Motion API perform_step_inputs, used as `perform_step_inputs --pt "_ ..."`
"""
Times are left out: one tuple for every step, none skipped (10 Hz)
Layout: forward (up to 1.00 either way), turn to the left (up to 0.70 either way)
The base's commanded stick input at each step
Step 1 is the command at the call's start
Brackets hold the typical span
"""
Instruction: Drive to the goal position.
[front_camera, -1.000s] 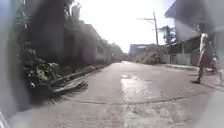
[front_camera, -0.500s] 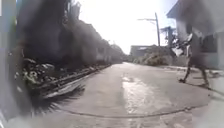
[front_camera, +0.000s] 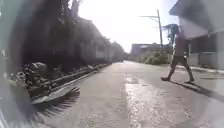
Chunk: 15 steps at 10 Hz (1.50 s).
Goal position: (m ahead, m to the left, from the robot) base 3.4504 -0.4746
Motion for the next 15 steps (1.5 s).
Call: perform_step_inputs --pt "0.7 0.0" --pt "0.7 0.0" --pt "0.7 0.0" --pt "0.7 0.0" --pt "0.7 0.0" --pt "0.7 0.0" --pt "0.7 0.0" --pt "0.7 0.0" --pt "0.7 0.0" --pt "0.7 0.0" --pt "0.7 0.0" --pt "0.7 0.0" --pt "0.7 0.0" --pt "0.7 0.0" --pt "0.7 0.0"
